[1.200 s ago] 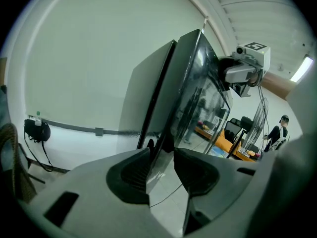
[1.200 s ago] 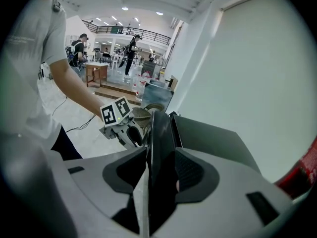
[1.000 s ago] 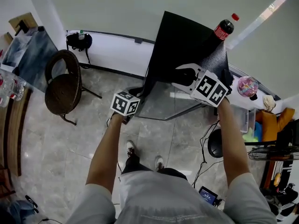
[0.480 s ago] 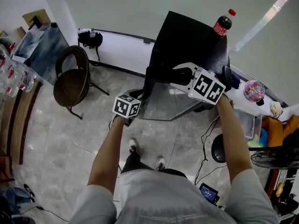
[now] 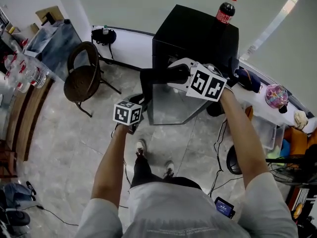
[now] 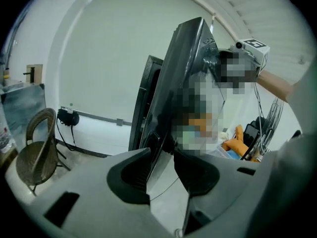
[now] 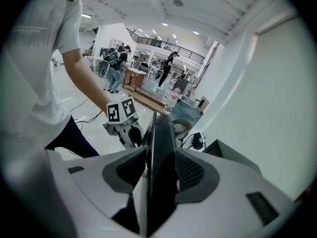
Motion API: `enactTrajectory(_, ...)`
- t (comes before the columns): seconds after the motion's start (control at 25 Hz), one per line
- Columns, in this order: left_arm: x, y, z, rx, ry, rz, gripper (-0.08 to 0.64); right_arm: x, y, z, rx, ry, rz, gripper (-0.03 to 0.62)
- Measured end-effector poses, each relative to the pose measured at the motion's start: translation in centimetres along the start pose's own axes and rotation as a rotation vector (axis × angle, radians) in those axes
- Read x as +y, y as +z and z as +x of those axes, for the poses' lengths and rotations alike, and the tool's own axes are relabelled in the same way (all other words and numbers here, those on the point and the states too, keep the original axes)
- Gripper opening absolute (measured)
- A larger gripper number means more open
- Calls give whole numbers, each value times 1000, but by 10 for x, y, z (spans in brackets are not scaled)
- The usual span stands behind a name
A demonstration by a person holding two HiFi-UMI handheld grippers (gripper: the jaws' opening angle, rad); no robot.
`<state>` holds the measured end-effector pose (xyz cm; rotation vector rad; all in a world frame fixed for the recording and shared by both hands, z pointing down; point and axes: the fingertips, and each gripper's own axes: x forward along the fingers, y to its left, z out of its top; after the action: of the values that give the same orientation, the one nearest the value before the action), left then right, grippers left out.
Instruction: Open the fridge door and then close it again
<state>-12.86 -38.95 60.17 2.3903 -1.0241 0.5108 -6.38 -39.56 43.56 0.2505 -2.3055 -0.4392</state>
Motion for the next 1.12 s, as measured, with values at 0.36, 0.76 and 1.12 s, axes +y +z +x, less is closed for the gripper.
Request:
enactTrajectory(0.36, -32, -25, -22, -25, 136, -79, 130, 34, 8, -15, -49, 71, -114, 183)
enactTrajectory(0.76, -70, -54, -46, -51, 187, -147, 130, 74, 11, -30, -44, 103, -206, 192)
enactTrajectory(1.12, -120, -85, -66, -106, 211, -195, 116, 116, 12, -52, -57, 111, -298, 202)
